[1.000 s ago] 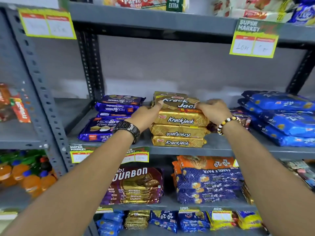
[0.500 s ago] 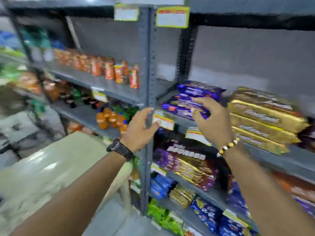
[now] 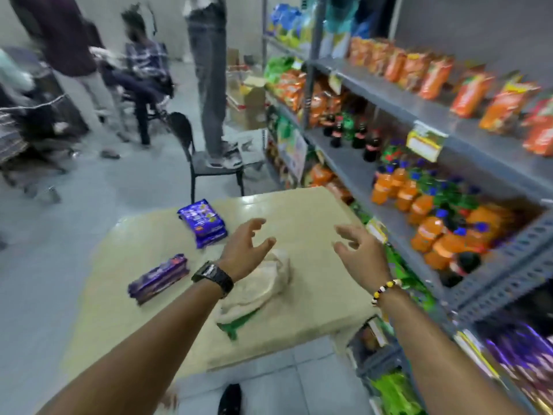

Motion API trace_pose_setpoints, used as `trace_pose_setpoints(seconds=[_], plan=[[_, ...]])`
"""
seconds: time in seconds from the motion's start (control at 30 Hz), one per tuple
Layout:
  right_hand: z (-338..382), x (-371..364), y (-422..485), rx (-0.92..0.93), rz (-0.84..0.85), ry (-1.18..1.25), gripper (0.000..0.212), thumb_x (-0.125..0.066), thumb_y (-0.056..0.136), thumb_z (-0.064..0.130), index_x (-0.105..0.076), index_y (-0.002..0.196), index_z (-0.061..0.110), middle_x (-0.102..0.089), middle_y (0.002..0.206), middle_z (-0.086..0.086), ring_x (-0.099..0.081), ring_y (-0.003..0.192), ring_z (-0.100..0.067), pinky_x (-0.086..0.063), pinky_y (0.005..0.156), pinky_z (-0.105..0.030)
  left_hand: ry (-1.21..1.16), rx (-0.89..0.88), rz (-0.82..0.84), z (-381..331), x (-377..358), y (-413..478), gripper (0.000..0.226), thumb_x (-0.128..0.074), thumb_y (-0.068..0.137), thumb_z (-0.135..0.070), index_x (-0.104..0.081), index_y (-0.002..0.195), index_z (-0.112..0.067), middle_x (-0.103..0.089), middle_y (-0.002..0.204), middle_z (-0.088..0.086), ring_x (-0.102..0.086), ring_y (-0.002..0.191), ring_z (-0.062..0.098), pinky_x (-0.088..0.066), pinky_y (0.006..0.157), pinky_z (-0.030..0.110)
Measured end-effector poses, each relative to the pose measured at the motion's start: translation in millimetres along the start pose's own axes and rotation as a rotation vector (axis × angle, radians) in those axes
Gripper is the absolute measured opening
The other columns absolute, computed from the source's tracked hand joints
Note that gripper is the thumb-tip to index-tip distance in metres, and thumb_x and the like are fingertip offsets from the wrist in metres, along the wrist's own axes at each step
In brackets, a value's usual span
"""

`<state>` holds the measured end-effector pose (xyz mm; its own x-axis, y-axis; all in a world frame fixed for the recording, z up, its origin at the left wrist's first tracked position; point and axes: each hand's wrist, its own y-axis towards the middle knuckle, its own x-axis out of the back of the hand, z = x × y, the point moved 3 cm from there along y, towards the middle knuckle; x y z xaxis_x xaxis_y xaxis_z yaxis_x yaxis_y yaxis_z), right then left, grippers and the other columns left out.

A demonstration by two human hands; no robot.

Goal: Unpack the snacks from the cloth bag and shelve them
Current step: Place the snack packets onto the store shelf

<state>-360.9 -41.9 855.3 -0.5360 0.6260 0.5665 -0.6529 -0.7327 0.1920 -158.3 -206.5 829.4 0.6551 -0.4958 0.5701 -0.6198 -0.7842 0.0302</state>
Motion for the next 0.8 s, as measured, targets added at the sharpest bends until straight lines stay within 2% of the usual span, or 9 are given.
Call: trace_pose_setpoints(seconds=[0.1,0.2,0.27,0.33,0.4,0.47,0.53,0.7,0.8], plan=[[8,-95,42,-0.075,0.126,0.058,0.032,-0.071,0.084,0.009,-0.069,0.114,0.019,-0.069,0.104,0.009,-0.064,0.1,-0.008,-0.052,0.088,-0.026,-0.015,0.104,-0.04,74,49,43,0.054,-0.069,0.086,-0.046,-0.054,0.133,-0.023,-0.06,0.13,-0.002,-0.06,0.117,0.017,-0.05,0.099,0.036],[12,-176,77,-0.164,0.172,0.131,0.03,-0.072,0.084,0.01,-0.069,0.113,0.018,-0.07,0.101,0.007,-0.064,0.095,-0.007,-0.05,0.083,-0.018,0.003,0.178,-0.04,133,92,91,0.044,-0.071,0.089,-0.032,-0.058,0.129,-0.017,-0.06,0.117,-0.006,-0.059,0.108,0.013,-0.041,0.088,0.022],[10,-231,96,-0.242,0.198,0.179,0.028,-0.073,0.083,0.011,-0.07,0.111,0.017,-0.07,0.1,0.005,-0.065,0.091,-0.008,-0.05,0.079,-0.012,0.047,0.222,-0.011,174,118,127,0.055,-0.071,0.086,-0.042,-0.056,0.133,-0.018,-0.059,0.123,-0.004,-0.057,0.112,0.014,-0.042,0.092,0.026],[4,-287,112,-0.349,0.221,0.256,0.027,-0.072,0.083,0.008,-0.069,0.109,0.016,-0.071,0.099,0.0,-0.066,0.088,-0.011,-0.053,0.08,-0.02,0.07,0.267,0.035,218,142,167,0.063,-0.07,0.082,-0.05,-0.054,0.135,-0.018,-0.059,0.132,0.0,-0.057,0.119,0.02,-0.045,0.101,0.035],[-1,-329,121,-0.478,0.212,0.372,0.027,-0.067,0.084,0.002,-0.068,0.109,0.012,-0.07,0.094,-0.005,-0.063,0.077,-0.013,-0.053,0.074,-0.029,0.087,0.3,0.081,245,161,202,0.059,-0.07,0.084,-0.051,-0.056,0.132,-0.02,-0.061,0.13,0.0,-0.059,0.118,0.021,-0.046,0.099,0.035],[-9,-376,134,-0.624,0.202,0.483,0.027,-0.063,0.087,-0.001,-0.065,0.112,0.007,-0.066,0.088,-0.002,-0.058,0.07,-0.012,-0.049,0.067,-0.028,0.08,0.302,0.12,269,176,246,0.074,-0.063,0.074,-0.07,-0.054,0.132,-0.024,-0.061,0.127,-0.003,-0.06,0.113,0.018,-0.046,0.095,0.031],[-20,-419,144,-0.764,0.188,0.613,0.028,-0.063,0.088,-0.001,-0.062,0.116,0.003,-0.064,0.09,-0.003,-0.058,0.072,-0.014,-0.049,0.07,-0.031,0.049,0.322,0.157,296,181,286,0.087,-0.058,0.07,-0.079,-0.049,0.138,-0.026,-0.058,0.134,-0.003,-0.055,0.116,0.014,-0.045,0.098,0.033],[-35,-500,162,-1.004,0.154,0.926,0.03,-0.071,0.085,0.013,-0.055,0.11,0.016,-0.062,0.096,-0.005,-0.059,0.087,-0.017,-0.051,0.078,-0.032,0.007,0.438,0.253,366,175,368,0.073,-0.063,0.087,-0.058,-0.037,0.148,-0.028,-0.044,0.152,-0.003,-0.046,0.116,0.008,-0.041,0.082,0.025],[-48,-532,173,-1.099,0.12,1.011,0.022,-0.069,0.089,0.015,-0.057,0.109,0.014,-0.058,0.091,-0.006,-0.051,0.088,-0.02,-0.048,0.081,-0.034,0.026,0.54,0.336,405,167,400,0.078,-0.066,0.086,-0.055,-0.034,0.151,-0.026,-0.042,0.154,0.0,-0.05,0.118,0.014,-0.042,0.088,0.028]])
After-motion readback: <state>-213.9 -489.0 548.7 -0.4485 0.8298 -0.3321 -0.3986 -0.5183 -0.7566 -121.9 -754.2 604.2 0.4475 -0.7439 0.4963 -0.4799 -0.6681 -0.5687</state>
